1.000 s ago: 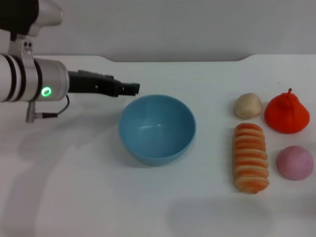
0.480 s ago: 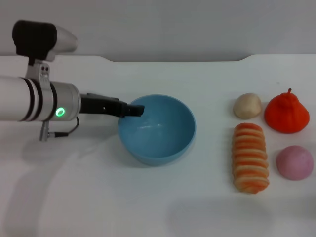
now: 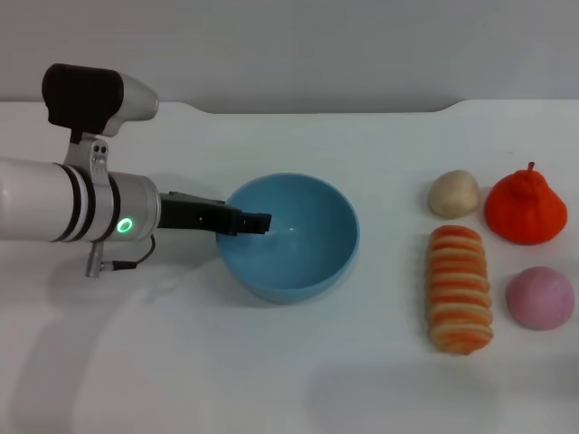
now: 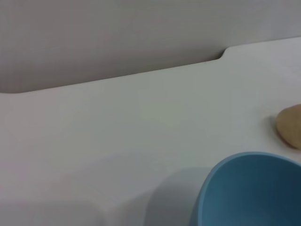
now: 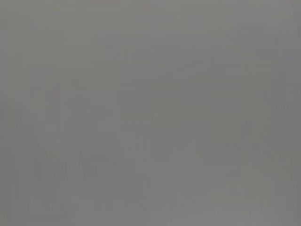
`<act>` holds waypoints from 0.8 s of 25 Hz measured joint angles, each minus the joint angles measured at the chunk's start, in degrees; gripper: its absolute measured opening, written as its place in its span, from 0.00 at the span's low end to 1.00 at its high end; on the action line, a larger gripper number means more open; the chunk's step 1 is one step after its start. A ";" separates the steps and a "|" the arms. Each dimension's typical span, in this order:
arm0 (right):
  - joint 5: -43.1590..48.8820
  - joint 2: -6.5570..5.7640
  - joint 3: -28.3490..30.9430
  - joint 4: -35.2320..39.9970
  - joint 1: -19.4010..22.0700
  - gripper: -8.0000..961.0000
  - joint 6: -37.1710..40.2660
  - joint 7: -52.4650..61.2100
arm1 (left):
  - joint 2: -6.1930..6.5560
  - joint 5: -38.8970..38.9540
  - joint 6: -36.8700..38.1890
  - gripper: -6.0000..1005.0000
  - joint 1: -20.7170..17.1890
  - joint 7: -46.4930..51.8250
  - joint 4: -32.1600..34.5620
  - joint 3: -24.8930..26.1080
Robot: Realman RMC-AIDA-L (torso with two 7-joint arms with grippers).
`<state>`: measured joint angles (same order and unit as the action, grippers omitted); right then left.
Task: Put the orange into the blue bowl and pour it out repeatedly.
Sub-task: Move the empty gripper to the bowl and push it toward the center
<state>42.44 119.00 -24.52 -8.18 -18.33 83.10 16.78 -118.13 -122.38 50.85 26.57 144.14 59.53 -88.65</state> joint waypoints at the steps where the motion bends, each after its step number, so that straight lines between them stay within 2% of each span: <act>1: 0.00 0.00 0.00 0.01 -0.04 0.75 -0.15 0.00 | 0.00 0.01 -0.52 0.78 0.00 0.00 -0.25 -0.40; 14: 0.01 0.04 0.00 0.01 -0.30 0.75 -1.38 0.00 | 0.04 0.18 -1.83 0.75 1.54 -0.01 -2.60 -1.80; 20: 0.01 0.08 0.12 0.01 -0.30 0.75 -1.45 0.00 | 0.12 0.19 -2.07 0.51 2.74 -0.01 -4.67 -2.14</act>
<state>42.45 119.09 -24.40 -8.17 -18.64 81.65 16.78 -118.00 -122.20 48.78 29.31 144.14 54.86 -90.79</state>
